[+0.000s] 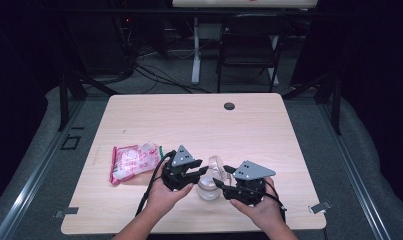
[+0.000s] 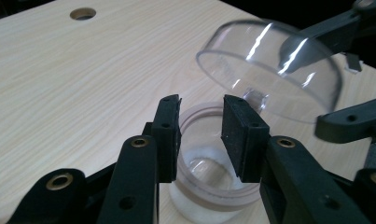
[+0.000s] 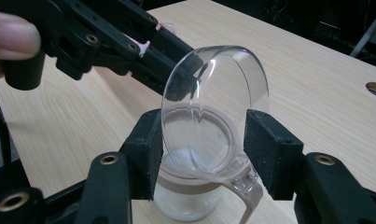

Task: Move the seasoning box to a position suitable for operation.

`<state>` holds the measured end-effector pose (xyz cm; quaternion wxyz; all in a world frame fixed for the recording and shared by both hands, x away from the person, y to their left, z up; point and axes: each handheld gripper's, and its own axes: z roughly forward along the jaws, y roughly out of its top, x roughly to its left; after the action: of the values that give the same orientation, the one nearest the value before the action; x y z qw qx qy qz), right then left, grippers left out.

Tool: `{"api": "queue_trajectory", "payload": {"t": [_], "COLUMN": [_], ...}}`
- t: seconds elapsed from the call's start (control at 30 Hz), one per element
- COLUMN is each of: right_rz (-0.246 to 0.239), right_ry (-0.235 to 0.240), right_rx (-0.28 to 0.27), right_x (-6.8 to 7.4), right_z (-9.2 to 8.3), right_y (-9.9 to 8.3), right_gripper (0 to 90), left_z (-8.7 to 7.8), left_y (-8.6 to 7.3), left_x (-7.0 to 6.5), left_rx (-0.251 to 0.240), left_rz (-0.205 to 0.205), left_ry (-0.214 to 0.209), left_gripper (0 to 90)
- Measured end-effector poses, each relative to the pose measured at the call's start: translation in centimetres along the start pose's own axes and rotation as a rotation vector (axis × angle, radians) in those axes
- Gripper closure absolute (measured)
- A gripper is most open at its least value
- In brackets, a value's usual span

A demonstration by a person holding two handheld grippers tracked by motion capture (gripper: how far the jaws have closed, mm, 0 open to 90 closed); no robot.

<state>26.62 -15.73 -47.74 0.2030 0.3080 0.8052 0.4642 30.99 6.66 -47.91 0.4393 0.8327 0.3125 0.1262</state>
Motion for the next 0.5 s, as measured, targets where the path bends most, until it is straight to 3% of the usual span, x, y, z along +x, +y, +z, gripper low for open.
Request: {"api": "queue_trajectory", "payload": {"t": [0.5], "right_rz": [0.013], "right_ry": [0.006], "right_rx": [-0.004], "right_x": [-0.2], "right_z": [-0.1], "right_y": [-0.1], "right_gripper": [47.4], "left_z": [1.6], "left_y": [-1.3], "left_x": [1.0], "left_rx": [0.048], "left_rz": [-0.039], "left_ry": [0.012], "left_gripper": [66.8]}}
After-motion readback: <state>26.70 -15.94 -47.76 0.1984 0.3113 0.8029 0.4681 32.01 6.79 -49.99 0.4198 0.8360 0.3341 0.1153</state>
